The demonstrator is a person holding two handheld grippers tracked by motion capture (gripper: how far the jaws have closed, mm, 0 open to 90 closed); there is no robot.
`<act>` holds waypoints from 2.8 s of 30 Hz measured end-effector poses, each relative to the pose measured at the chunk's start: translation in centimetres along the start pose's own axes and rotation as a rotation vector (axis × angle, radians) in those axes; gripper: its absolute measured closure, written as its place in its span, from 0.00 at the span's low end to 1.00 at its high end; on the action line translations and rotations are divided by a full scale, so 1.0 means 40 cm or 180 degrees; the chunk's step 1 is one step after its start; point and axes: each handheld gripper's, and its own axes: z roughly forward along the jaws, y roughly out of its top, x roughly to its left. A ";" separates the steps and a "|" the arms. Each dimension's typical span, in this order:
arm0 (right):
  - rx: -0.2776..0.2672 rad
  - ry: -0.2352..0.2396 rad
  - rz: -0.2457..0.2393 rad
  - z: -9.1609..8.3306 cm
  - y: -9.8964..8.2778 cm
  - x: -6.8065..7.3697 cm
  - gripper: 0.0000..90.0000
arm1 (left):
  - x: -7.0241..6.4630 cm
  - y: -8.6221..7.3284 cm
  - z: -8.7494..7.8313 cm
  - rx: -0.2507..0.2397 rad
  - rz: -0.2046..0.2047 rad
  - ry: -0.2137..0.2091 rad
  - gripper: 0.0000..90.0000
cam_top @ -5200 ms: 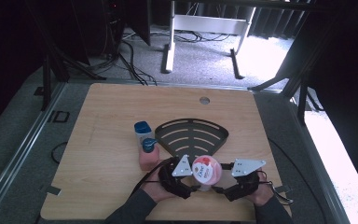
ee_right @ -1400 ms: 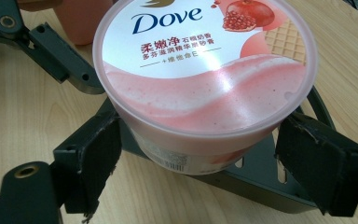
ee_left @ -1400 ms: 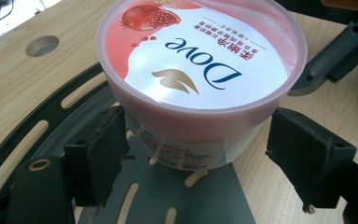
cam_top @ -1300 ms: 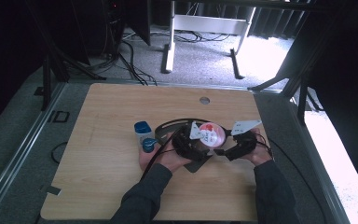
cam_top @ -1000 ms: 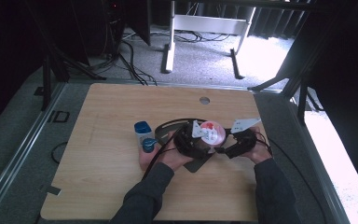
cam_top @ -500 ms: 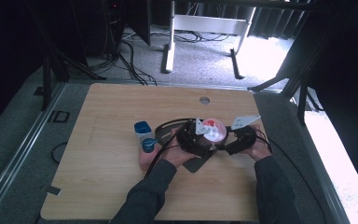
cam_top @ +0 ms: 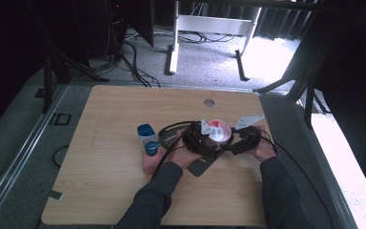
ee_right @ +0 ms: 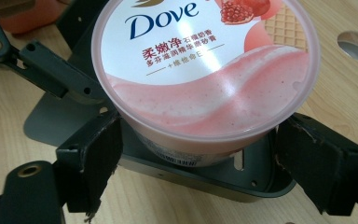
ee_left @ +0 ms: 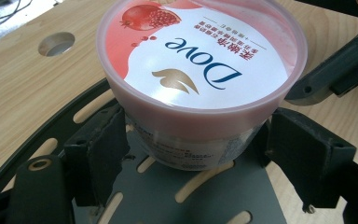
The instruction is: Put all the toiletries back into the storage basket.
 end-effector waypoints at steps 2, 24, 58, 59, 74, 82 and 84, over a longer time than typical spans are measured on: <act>0.0015 -0.0007 0.0015 0.005 0.000 -0.004 0.17 | 0.005 -0.001 0.007 0.0000 -0.0022 -0.0018 0.23; 0.0247 -0.0128 0.0034 0.039 -0.017 -0.025 0.18 | 0.011 -0.015 0.062 0.0146 -0.0134 -0.0028 0.27; 0.0461 -0.0231 0.0054 0.042 -0.024 -0.023 0.18 | 0.009 -0.026 0.073 0.0185 -0.0224 -0.0087 0.37; 0.0378 -0.0202 0.0089 0.033 -0.023 -0.026 0.18 | 0.009 -0.026 0.073 0.0176 -0.0241 -0.0089 0.38; 0.0283 -0.0038 0.0467 0.038 -0.080 -0.065 0.20 | 0.012 -0.027 0.065 0.0180 -0.0195 -0.0107 0.44; 0.0142 0.0047 0.0453 0.024 -0.070 -0.062 0.20 | 0.014 -0.015 0.044 0.0055 -0.0192 -0.0095 0.50; 0.0141 0.0042 0.0443 0.024 -0.070 -0.062 0.20 | 0.014 -0.015 0.044 0.0058 -0.0191 -0.0093 0.51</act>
